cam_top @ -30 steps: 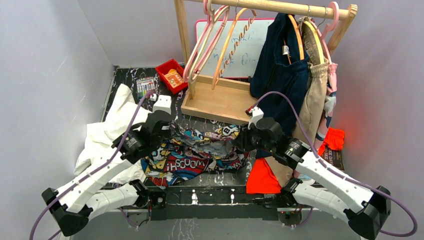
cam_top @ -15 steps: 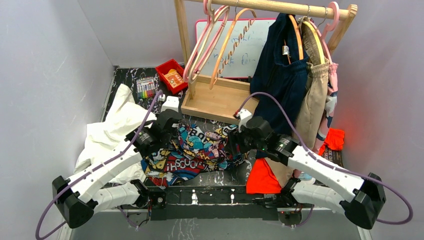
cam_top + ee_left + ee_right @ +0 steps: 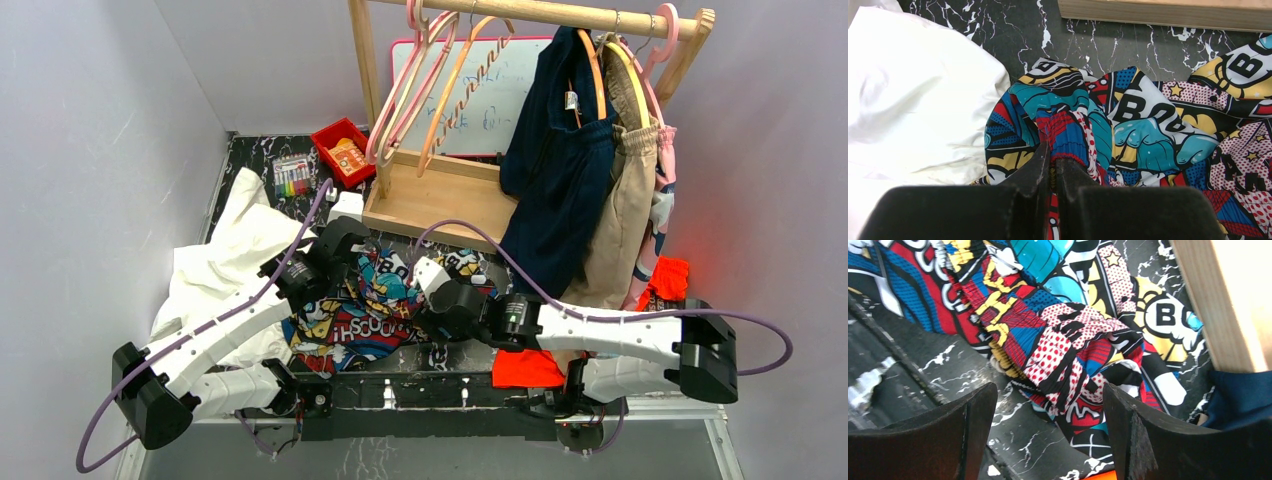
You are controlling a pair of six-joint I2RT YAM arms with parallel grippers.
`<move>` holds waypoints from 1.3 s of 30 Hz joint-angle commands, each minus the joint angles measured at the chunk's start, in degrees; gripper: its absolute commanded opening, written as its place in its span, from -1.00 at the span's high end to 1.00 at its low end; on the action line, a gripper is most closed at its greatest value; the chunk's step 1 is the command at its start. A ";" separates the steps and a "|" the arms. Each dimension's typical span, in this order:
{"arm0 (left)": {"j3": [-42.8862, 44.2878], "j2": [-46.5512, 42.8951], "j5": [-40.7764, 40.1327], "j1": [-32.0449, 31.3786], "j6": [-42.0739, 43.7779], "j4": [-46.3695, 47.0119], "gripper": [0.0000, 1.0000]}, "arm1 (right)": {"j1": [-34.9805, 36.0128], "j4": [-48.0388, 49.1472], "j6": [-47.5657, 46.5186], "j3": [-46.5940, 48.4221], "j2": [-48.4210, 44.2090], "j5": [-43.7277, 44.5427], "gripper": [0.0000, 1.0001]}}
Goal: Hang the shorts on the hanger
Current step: Adjust the shorts at the center of the board.
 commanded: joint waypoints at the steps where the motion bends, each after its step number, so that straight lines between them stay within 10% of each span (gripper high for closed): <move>1: 1.62 -0.84 -0.63 0.21 0.10 0.65 1.00 | 1.59 4.66 -5.10 3.09 2.83 8.83 -0.69; 17: 0.93 -1.96 0.42 0.21 -0.31 0.58 1.00 | 3.23 12.22 -11.61 3.97 12.16 11.88 -0.39; 27: 0.66 -2.64 0.89 0.21 -0.60 0.58 1.00 | 3.25 13.05 -11.34 4.67 12.70 14.49 0.58; 30: 0.86 -2.88 1.00 0.22 -0.69 0.69 1.00 | 2.90 12.76 -7.19 4.33 10.73 19.09 1.00; 39: 3.14 -1.11 4.95 0.17 -0.66 4.96 0.72 | -12.66 7.80 18.53 1.98 1.48 13.01 1.00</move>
